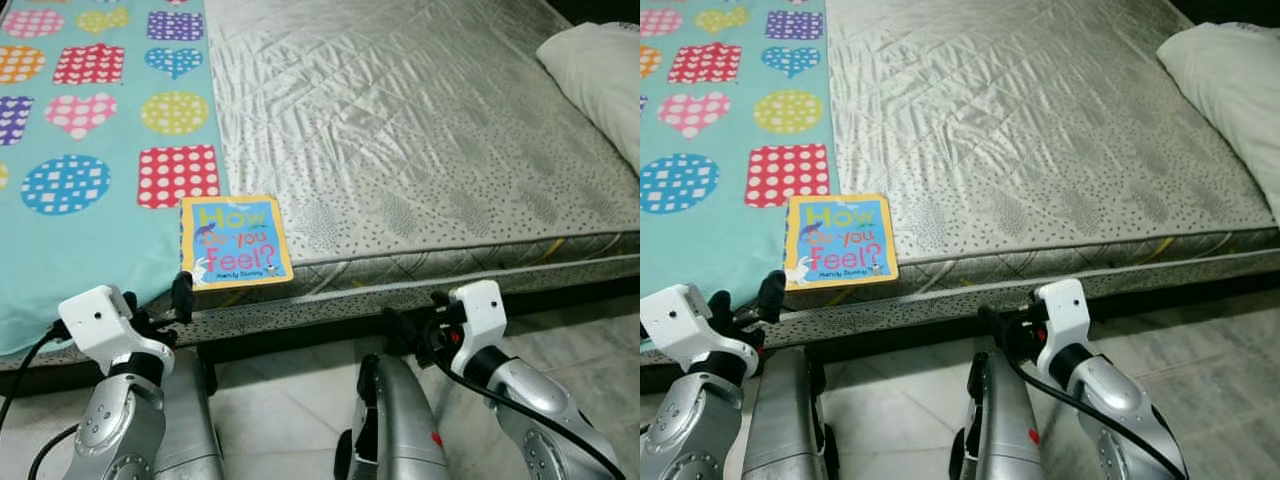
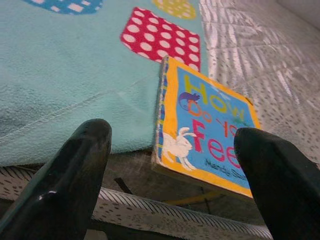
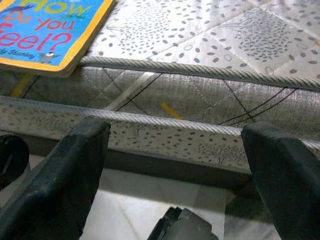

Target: Clean up the room

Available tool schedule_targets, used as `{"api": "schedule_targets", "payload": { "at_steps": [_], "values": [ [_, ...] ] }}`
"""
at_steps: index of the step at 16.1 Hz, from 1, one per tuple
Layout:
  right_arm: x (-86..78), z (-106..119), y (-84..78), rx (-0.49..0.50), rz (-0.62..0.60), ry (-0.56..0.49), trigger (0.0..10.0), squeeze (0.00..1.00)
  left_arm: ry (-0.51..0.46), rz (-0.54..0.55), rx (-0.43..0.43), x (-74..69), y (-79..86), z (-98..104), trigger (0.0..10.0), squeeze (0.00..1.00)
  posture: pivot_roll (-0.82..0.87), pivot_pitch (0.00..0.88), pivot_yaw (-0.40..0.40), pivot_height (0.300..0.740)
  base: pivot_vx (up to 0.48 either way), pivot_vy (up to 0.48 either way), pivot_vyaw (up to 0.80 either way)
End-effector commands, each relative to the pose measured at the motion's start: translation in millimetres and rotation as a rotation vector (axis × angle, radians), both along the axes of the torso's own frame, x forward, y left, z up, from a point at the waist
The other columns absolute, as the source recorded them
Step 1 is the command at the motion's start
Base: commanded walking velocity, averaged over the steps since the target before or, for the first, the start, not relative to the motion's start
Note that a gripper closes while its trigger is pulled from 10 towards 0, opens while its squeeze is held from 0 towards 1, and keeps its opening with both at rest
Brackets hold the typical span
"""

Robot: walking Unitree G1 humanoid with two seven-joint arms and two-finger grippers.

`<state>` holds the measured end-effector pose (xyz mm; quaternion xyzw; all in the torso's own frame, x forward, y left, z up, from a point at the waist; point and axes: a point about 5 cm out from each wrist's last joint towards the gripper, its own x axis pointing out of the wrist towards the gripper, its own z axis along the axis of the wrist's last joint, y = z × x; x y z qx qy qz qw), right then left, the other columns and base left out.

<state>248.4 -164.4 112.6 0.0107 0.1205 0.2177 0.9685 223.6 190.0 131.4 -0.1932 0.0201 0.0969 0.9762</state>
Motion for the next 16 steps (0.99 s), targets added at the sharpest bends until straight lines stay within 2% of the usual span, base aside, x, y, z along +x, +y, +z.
{"api": "schedule_targets", "payload": {
  "at_steps": [1,2,4,6,7,8,11,14,16],
  "values": [
    [-1.7,-4.4,-3.3,-0.011,-0.01,0.015,10.0,0.0,0.015,0.037,0.006,-1.7,2.8,-2.7,10.0,0.0,-0.06,0.215,-0.106,0.476,0.0,0.0,0.0],
    [0.2,-4.4,-3.7,-0.011,-0.021,0.01,10.0,0.0,0.049,0.102,-0.061,-2.6,8.8,-8.9,10.0,0.0,-0.06,0.21,-0.105,0.476,0.0,0.0,0.0],
    [1.8,-3.3,-5.6,-0.014,-0.039,0.002,10.0,0.0,0.07,0.078,-0.115,1.9,10.5,-15.4,10.0,0.0,-0.07,0.208,-0.109,0.476,0.0,0.0,0.0],
    [2.3,-1.2,-9.4,-0.02,-0.065,-0.01,10.0,0.0,0.06,0.022,-0.124,15.3,9.0,-12.4,10.0,0.0,-0.08,0.21,-0.113,0.476,0.0,0.0,0.0],
    [2.6,-0.4,-11.7,-0.027,-0.079,-0.017,10.0,0.0,0.043,0.009,-0.119,28.6,11.5,-8.7,10.0,0.0,-0.09,0.209,-0.113,0.476,0.0,0.0,0.0],
    [2.7,-0.1,-12.6,-0.03,-0.084,-0.02,10.0,0.0,0.036,-0.003,-0.118,33.4,10.9,-7.0,10.0,0.0,-0.1,0.206,-0.113,0.476,0.0,0.0,0.0],
    [5.3,0.0,-14.0,-0.039,-0.092,-0.027,10.0,0.0,0.009,-0.07,-0.131,42.6,0.2,-0.2,10.0,0.0,-0.1,0.199,-0.112,0.476,0.0,0.0,0.0],
    [8.4,1.1,-12.6,-0.042,-0.096,-0.036,10.0,0.0,0.03,-0.076,-0.16,43.7,-1.7,-5.7,10.0,0.0,-0.1,0.2,-0.111,0.476,0.0,0.0,0.0],
    [8.7,0.9,-12.2,-0.041,-0.098,-0.038,10.0,0.0,0.053,-0.092,-0.212,47.7,-3.1,-12.9,10.0,0.0,-0.1,0.196,-0.111,0.476,0.0,0.0,0.0]
  ]
}}
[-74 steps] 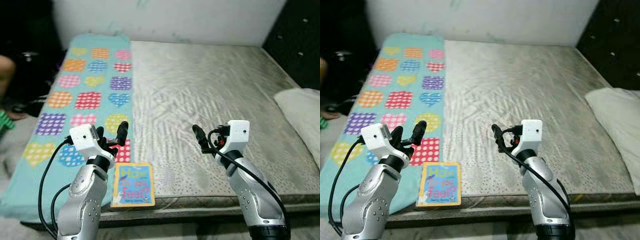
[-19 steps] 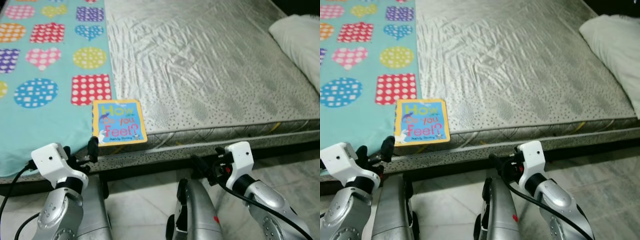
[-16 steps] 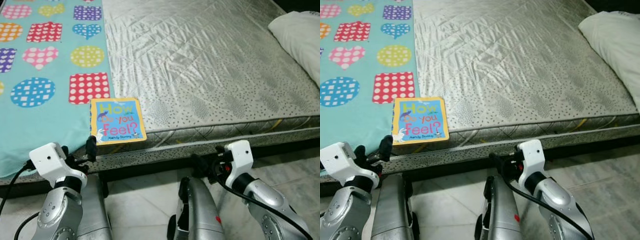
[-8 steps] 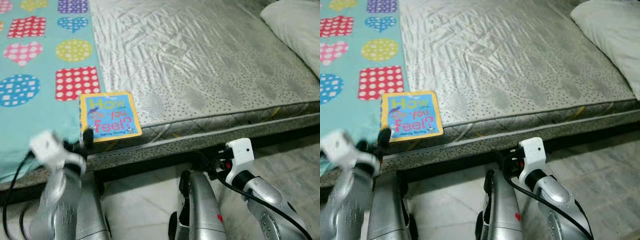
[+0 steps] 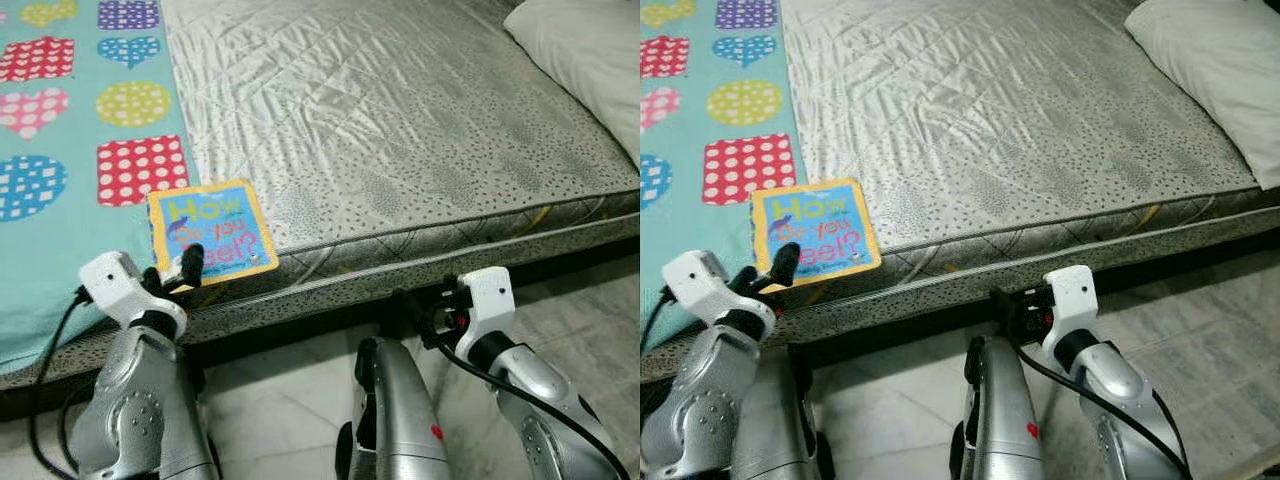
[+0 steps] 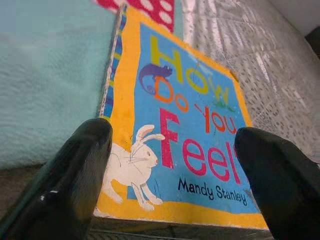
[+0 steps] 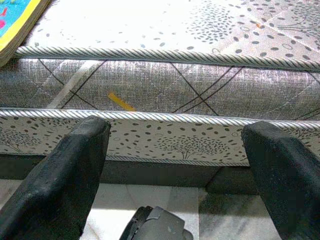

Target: Clean up the room

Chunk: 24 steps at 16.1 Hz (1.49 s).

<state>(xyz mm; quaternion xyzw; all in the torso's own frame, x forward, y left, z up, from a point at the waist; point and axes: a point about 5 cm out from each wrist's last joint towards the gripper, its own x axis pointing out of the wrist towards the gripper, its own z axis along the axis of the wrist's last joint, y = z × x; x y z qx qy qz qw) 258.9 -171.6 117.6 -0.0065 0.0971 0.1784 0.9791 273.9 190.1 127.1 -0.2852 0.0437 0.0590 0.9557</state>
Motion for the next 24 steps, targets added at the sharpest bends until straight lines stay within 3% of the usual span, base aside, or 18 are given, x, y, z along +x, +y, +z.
{"api": "schedule_targets", "payload": {
  "at_steps": [1,5,12,19,24],
  "values": [
    [-1.3,-3.2,-5.1,-0.009,-0.024,0.012,10.0,0.0,0.041,-0.02,-0.033,0.9,-1.8,-10.5,10.0,0.0,-0.11,0.194,-0.109,0.476,0.0,0.0,0.0],
    [0.7,-1.5,-7.3,-0.014,-0.031,0.004,10.0,0.0,0.078,-0.047,-0.052,2.1,-1.6,-20.3,10.0,0.0,-0.11,0.189,-0.107,0.476,0.0,0.0,0.0],
    [4.1,-1.4,-3.7,-0.013,-0.025,-0.008,10.0,0.0,0.076,0.026,-0.052,-7.5,18.1,-22.9,10.0,0.0,-0.1,0.178,-0.107,0.476,0.0,0.0,0.0],
    [9.5,1.1,-1.1,-0.014,-0.026,-0.028,10.0,0.0,0.064,-0.022,-0.044,13.8,22.0,-20.3,10.0,0.0,-0.1,0.161,-0.103,0.476,0.0,0.0,0.0],
    [13.1,4.4,-3.4,-0.023,-0.04,-0.051,10.0,0.0,0.135,-0.19,-0.09,31.0,0.0,-33.4,10.0,0.0,-0.12,0.146,-0.096,0.476,0.0,0.0,0.0]
  ]
}}
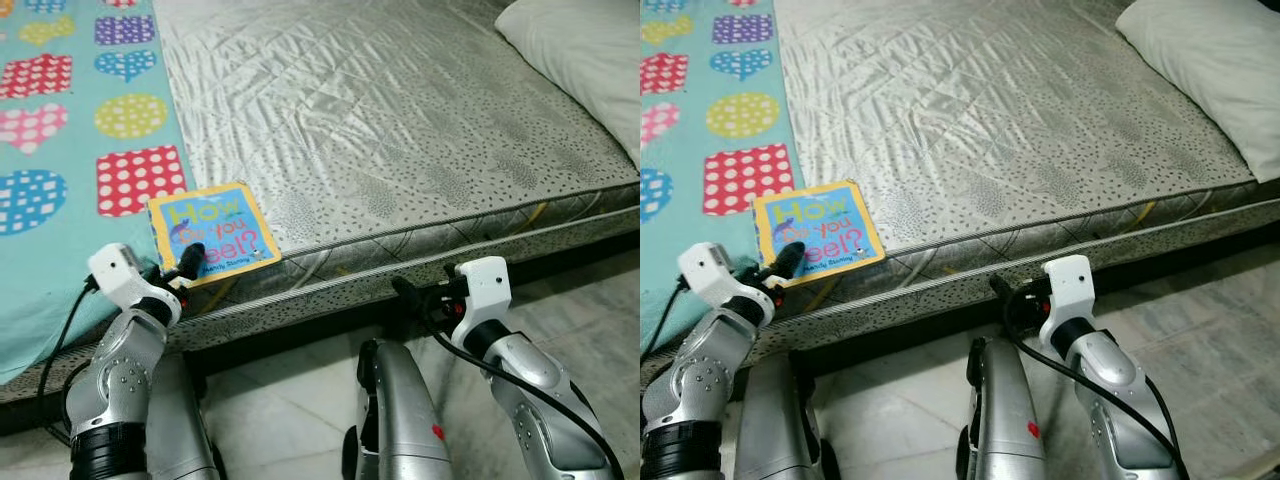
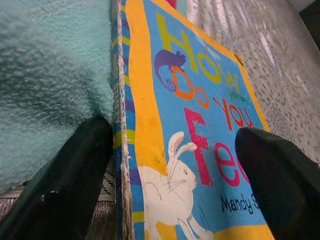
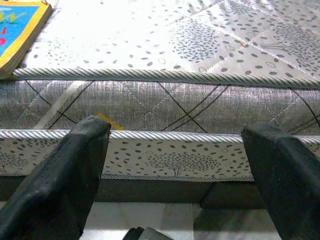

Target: Clean up the room

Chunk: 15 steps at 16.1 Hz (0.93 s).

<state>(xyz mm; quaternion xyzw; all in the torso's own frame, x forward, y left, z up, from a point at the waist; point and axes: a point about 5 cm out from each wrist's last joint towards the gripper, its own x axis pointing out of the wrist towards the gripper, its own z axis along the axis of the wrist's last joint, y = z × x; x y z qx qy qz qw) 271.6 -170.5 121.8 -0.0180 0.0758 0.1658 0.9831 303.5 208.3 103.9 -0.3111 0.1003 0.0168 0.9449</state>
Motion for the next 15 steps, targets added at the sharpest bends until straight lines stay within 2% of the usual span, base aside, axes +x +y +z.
{"api": "schedule_targets", "payload": {
  "at_steps": [1,2,7,15],
  "values": [
    [1.1,0.7,-5.7,-0.009,-0.021,-0.009,10.0,0.0,0.05,-0.145,-0.033,1.1,-27.0,-11.4,10.0,0.0,-0.12,0.143,-0.095,0.476,0.0,0.0,0.0],
    [1.7,0.8,-6.4,-0.011,-0.024,-0.011,10.0,0.0,0.035,-0.18,-0.062,0.2,-31.8,-11.2,0.0,0.0,-0.12,0.14,-0.094,0.476,0.0,0.0,0.0],
    [3.6,0.2,-4.6,-0.015,-0.022,-0.019,10.0,0.0,0.024,-0.265,-0.051,-9.7,-41.8,-13.6,0.0,0.0,-0.11,0.136,-0.097,0.476,0.0,0.0,0.0],
    [5.1,0.3,-4.2,-0.022,-0.024,-0.032,10.0,0.0,-0.085,-0.198,-0.052,-5.5,-35.8,-4.3,0.0,0.0,-0.12,0.133,-0.095,0.476,0.0,0.0,0.0]
  ]
}}
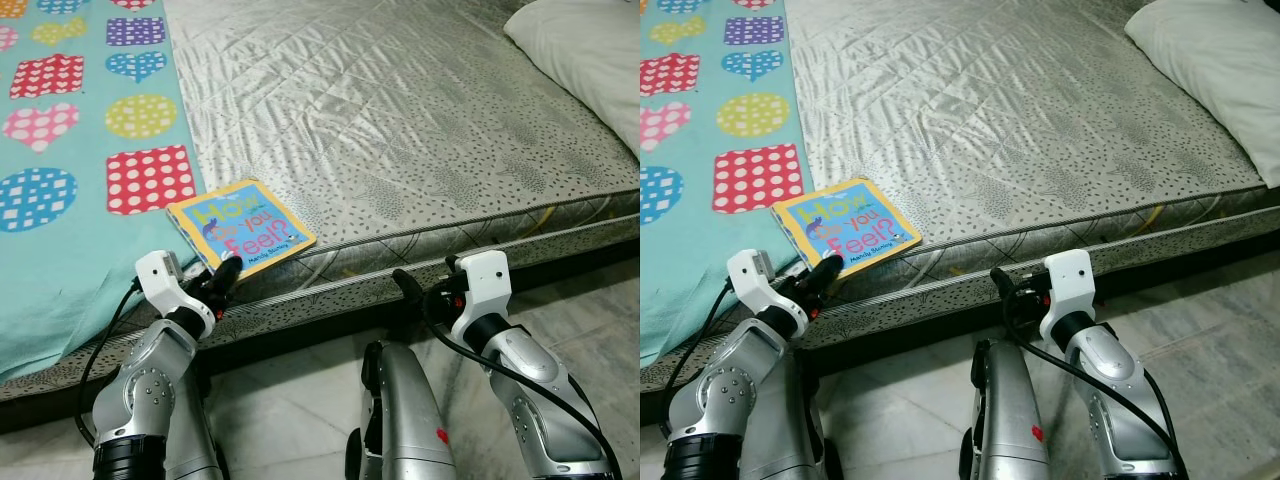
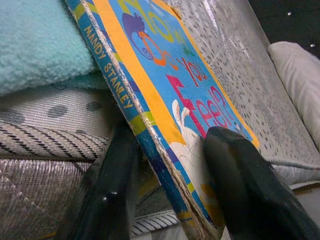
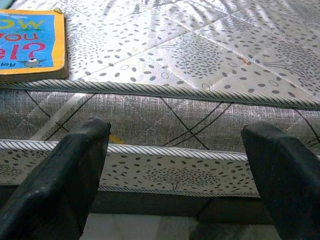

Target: Clean up the room

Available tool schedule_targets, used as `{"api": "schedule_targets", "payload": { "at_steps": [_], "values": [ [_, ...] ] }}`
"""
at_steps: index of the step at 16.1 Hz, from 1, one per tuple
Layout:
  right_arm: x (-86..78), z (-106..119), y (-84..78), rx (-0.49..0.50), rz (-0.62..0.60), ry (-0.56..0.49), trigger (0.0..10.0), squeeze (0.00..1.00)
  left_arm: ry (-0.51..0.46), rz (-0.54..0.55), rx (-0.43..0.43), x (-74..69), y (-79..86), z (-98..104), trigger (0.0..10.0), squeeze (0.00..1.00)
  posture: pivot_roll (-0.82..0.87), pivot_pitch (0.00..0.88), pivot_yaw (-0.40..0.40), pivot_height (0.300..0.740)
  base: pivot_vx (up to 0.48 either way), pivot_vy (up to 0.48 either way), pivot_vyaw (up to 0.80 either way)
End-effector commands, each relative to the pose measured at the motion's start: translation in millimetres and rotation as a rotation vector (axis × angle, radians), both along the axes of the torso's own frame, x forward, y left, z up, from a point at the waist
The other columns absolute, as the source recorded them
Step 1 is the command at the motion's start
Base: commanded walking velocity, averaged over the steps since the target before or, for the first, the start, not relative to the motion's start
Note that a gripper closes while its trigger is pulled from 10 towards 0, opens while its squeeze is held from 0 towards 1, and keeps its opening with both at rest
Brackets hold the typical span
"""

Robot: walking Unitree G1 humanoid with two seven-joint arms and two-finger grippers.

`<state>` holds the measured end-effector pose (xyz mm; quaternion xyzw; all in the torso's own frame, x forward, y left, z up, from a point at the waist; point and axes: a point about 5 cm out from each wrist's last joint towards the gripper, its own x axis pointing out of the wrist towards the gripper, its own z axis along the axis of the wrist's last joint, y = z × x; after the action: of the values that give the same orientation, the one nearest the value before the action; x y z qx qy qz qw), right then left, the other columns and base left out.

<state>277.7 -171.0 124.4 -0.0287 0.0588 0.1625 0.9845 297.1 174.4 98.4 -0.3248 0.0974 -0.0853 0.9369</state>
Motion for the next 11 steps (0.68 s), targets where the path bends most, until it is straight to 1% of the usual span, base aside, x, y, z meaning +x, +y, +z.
{"api": "schedule_targets", "payload": {
  "at_steps": [1,2,3,4,6,8,11],
  "values": [
    [-1.0,-2.4,-3.5,-0.006,-0.02,0.005,10.0,0.0,-0.032,-0.011,-0.026,1.6,-2.1,2.8,0.0,0.0,-0.12,0.132,-0.094,0.476,0.0,0.0,0.0],
    [-0.9,-2.5,-3.5,-0.006,-0.02,0.005,10.0,0.0,-0.045,-0.015,-0.054,1.7,-2.8,4.5,0.0,0.0,-0.12,0.132,-0.094,0.476,0.0,0.0,0.0],
    [-0.5,-2.6,-3.3,-0.007,-0.021,0.003,10.0,0.0,-0.076,-0.047,-0.159,1.3,-6.2,9.4,0.0,0.0,-0.12,0.131,-0.094,0.476,0.0,0.0,0.0],
    [-0.2,-2.5,-3.3,-0.007,-0.021,0.002,10.0,0.0,-0.077,-0.061,-0.176,0.8,-7.7,9.4,0.0,0.0,-0.12,0.13,-0.094,0.476,0.0,0.0,0.0],
    [0.1,-2.5,-3.3,-0.008,-0.021,0.001,10.0,0.0,-0.074,-0.067,-0.18,0.3,-8.6,8.2,0.0,0.0,-0.12,0.129,-0.094,0.476,0.0,0.0,0.0],
    [0.5,-2.4,-3.2,-0.008,-0.022,0.0,10.0,0.0,-0.074,-0.084,-0.211,-0.9,-10.4,8.0,0.0,0.0,-0.12,0.128,-0.094,0.476,0.0,0.0,0.0],
    [1.3,-2.4,-2.6,-0.007,-0.022,-0.003,10.0,0.0,-0.081,-0.093,-0.231,-1.5,-10.0,8.7,0.0,0.0,-0.12,0.127,-0.093,0.476,0.0,0.0,0.0]
  ]
}}
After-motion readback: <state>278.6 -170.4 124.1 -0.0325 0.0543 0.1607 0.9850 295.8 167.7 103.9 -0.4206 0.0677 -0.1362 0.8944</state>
